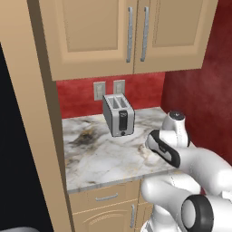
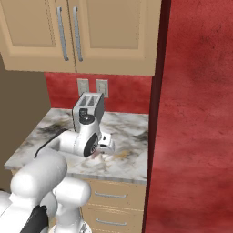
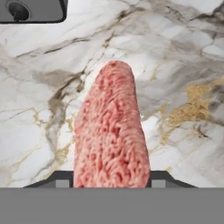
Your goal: Open the fridge, remove the orange, tomato, and steak, and place them on any counter.
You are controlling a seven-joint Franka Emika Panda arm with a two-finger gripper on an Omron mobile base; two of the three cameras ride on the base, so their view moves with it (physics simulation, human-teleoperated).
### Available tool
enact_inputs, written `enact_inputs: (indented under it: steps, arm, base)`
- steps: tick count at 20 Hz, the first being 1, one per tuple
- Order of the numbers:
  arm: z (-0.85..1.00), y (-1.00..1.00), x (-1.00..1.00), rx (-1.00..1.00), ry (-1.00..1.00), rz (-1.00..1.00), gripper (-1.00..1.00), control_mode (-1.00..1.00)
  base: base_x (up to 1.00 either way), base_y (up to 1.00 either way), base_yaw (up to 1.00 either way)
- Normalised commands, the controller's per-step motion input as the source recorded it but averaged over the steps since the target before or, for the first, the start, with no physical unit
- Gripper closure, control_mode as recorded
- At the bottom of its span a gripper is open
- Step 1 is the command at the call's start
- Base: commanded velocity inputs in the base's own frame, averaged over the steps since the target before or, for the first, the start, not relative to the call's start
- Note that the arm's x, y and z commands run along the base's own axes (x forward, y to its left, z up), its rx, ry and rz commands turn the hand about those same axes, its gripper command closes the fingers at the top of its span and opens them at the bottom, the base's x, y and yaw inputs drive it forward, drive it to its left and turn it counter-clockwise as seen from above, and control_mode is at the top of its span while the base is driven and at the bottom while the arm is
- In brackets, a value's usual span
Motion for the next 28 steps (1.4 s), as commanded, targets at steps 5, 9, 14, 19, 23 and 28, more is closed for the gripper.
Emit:
enact_inputs:
  steps: [5, 9, 14, 19, 23, 28]
  arm:
    - [0.00, 0.00, 0.00, 0.00, 0.00, 0.00, -1.00, -1.00]
    - [0.32, 0.01, -0.06, 0.00, -0.11, 0.00, -1.00, -1.00]
    - [0.65, 0.00, -0.49, 0.00, -0.08, 0.01, -1.00, -1.00]
    - [0.45, 0.09, -0.73, 0.00, -0.03, 0.03, -1.00, -1.00]
    - [0.11, 0.36, -1.00, -0.01, 0.00, 0.03, -1.00, -1.00]
    - [0.66, 0.12, -0.99, 0.00, 0.00, 0.03, -1.00, -1.00]
  base:
    - [0.00, 0.00, 0.00]
    - [0.00, 0.00, 0.00]
    - [0.00, 0.00, 0.00]
    - [0.00, 0.00, 0.00]
    - [0.00, 0.00, 0.00]
    - [0.00, 0.00, 0.00]
